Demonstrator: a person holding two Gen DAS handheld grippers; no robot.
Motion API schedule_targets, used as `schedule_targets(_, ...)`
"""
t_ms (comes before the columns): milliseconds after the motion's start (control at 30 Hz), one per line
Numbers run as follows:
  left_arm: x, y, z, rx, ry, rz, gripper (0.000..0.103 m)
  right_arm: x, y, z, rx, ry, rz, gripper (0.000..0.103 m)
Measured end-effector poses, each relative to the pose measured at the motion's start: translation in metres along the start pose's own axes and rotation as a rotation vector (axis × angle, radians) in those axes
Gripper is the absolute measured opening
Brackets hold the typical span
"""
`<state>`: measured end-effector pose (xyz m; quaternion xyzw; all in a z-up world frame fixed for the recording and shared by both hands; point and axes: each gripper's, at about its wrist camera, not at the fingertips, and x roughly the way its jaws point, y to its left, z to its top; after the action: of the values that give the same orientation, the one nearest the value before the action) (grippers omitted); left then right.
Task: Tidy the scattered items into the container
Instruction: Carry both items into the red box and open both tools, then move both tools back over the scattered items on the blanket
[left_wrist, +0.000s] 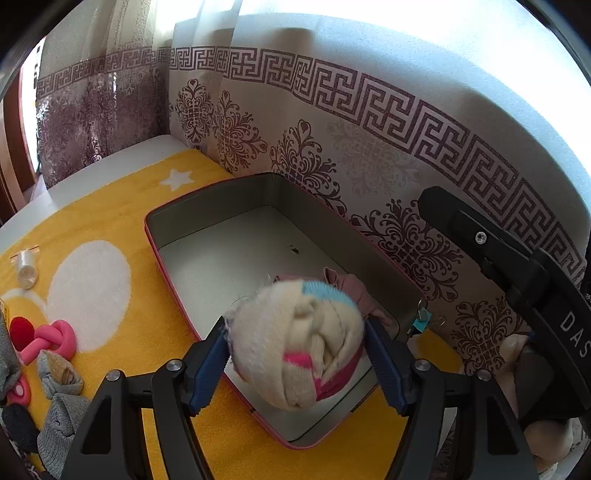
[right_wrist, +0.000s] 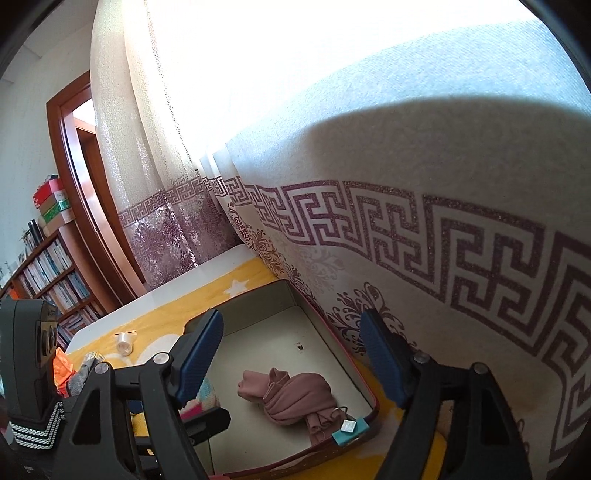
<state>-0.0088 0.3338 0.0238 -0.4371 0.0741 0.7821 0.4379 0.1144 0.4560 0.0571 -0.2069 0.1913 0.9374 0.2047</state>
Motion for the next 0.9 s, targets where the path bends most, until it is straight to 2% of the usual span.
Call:
schedule_targets(67,-0.007,0.002,-0.001,0.005,-0.035,0.006,0.086,0.001,0.001,-0.001,0.000,0.003,0.003,0.080)
schedule_targets(233,-0.027,0.010,-0.004,0.018,-0.095,0.048,0.086,0.004,0.006,-0.004,-0.011,0.009,0.006,0.080)
schedule_targets(400,-0.043,0.032,-0.017,-0.018,-0.126,0.114,0.086,0.009,0.015,-0.010,-0.029,0.026,0.020,0.080)
schedule_targets(667,-0.068,0.075,-0.040,-0.106,-0.149,0.180,0.086,0.012,0.043,-0.029,-0.087,0.058,0.104,0.080)
schedule_targets(900,-0.107,0.118,-0.061,-0.192,-0.218,0.256,0.086,0.009,0.087,-0.047,-0.171,0.078,0.216,0.082)
